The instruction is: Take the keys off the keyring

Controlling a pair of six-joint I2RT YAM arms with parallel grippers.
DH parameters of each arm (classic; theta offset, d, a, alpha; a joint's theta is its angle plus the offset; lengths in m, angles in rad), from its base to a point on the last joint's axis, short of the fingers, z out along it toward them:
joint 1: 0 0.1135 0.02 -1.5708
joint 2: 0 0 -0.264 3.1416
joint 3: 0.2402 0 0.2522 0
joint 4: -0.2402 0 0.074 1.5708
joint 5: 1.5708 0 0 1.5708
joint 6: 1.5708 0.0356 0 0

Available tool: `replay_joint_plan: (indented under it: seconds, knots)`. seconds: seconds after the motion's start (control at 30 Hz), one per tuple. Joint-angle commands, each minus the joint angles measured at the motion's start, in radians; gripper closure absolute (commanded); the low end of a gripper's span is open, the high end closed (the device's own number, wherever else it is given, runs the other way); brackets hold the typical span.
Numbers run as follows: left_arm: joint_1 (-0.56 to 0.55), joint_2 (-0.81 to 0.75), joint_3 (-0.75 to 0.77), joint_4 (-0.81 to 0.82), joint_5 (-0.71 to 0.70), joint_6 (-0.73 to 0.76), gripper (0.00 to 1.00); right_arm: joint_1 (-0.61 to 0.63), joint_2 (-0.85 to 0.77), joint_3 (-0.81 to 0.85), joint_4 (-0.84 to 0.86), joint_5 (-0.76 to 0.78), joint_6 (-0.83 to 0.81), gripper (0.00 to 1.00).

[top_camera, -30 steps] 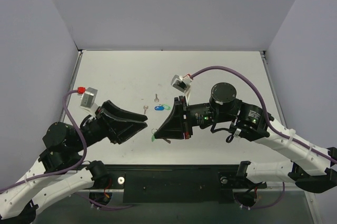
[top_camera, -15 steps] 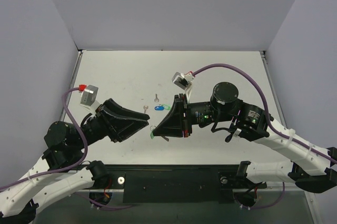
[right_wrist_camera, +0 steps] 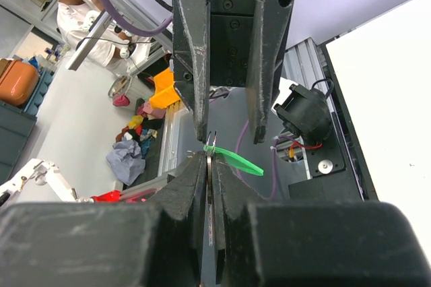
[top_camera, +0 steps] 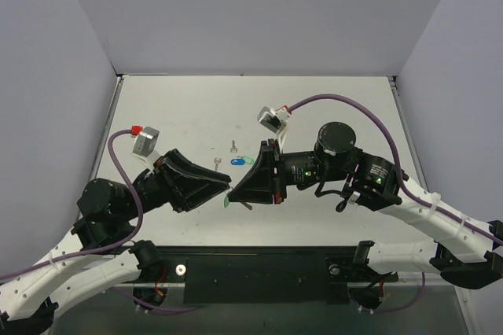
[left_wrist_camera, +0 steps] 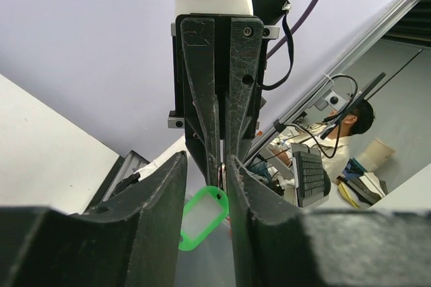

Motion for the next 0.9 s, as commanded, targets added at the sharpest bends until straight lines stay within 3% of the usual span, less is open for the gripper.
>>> replay_joint_plan:
  seconds: [0.0, 0.2, 0.33, 0.43, 0.67, 0.87]
  knots:
    - [-0.004, 0.012, 0.007, 0.062, 0.038, -0.007, 0.64, -0.005, -0.005, 0.019, 0.061, 0.002, -0.008, 1.0]
    - [-0.008, 0.021, 0.013, 0.054, 0.054, -0.007, 0.67, -0.008, -0.007, 0.019, 0.06, 0.012, -0.012, 1.0]
    - [-0.017, 0.027, 0.014, 0.056, 0.057, -0.009, 0.75, -0.009, -0.01, 0.016, 0.06, 0.012, -0.012, 1.0]
    - [-0.027, 0.032, 0.017, 0.056, 0.048, -0.012, 1.0, -0.011, -0.01, 0.015, 0.061, 0.011, -0.011, 1.0]
    - [-0.048, 0.012, 0.025, -0.001, -0.032, 0.005, 1.0, -0.009, -0.024, 0.004, 0.06, 0.022, 0.003, 1.0]
    - [-0.048, -0.004, 0.036, -0.052, -0.11, 0.014, 1.0, -0.011, -0.051, -0.044, 0.122, 0.025, 0.038, 0.79]
